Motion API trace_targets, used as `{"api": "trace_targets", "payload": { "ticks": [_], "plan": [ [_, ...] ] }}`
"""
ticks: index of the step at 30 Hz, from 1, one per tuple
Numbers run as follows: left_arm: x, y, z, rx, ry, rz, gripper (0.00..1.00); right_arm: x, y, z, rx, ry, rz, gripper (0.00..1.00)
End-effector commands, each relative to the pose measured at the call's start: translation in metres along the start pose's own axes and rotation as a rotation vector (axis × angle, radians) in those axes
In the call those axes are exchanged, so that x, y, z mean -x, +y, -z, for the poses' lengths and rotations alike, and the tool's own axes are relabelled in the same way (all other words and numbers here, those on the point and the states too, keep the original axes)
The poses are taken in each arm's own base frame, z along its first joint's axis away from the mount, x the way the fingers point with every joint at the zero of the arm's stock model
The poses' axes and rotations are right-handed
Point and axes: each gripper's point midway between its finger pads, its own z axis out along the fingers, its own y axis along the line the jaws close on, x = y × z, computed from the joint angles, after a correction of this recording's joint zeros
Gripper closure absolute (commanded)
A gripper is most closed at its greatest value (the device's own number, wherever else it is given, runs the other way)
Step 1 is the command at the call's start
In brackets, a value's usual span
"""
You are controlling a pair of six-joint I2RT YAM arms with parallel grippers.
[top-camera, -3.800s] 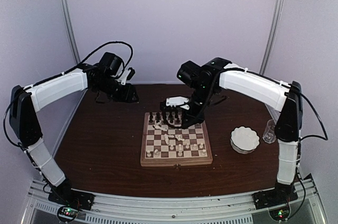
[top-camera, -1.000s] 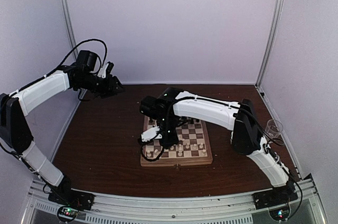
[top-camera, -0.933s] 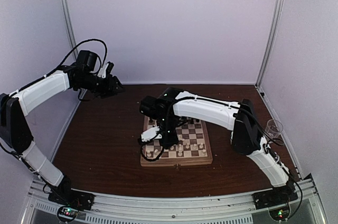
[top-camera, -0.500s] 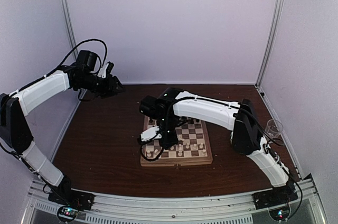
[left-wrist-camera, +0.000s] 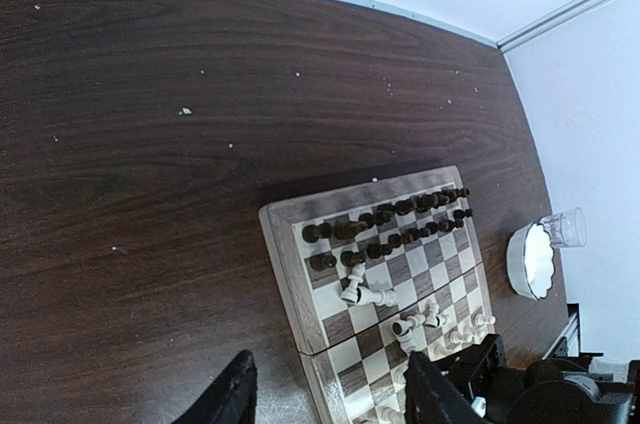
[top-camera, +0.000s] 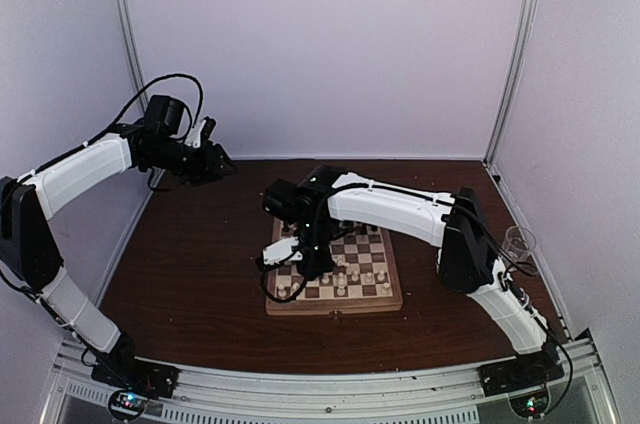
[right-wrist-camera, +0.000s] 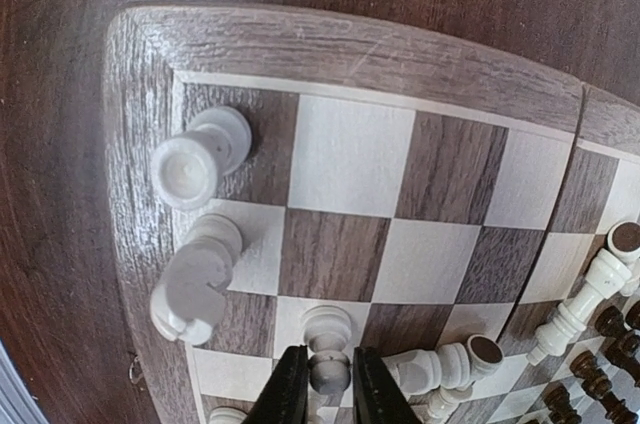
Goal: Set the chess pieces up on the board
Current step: Place the pawn at c2.
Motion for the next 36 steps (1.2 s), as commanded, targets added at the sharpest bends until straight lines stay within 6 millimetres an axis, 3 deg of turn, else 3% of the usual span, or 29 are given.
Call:
{"api": "trace_targets", "payload": {
  "ticks": [1, 12, 27, 36],
  "plan": [
    [0.01, -0.003, 0.001, -0.028, -0.037, -0.006, 0.49, 0.004, 0.005, -0.003, 0.015, -0.002, 0.009, 0.85],
    [0.01, -0.003, 0.0, -0.031, -0.035, -0.003, 0.49, -0.005, 0.012, 0.001, 0.035, 0.022, 0.014, 0.91],
    [0.009, -0.003, -0.001, -0.036, -0.031, 0.0, 0.49, -0.009, 0.015, 0.003, 0.04, 0.033, 0.009, 0.92],
    [0.009, -0.003, -0.002, -0.037, -0.03, 0.0, 0.49, -0.006, 0.012, 0.006, 0.021, 0.015, -0.002, 0.78]
  ]
}}
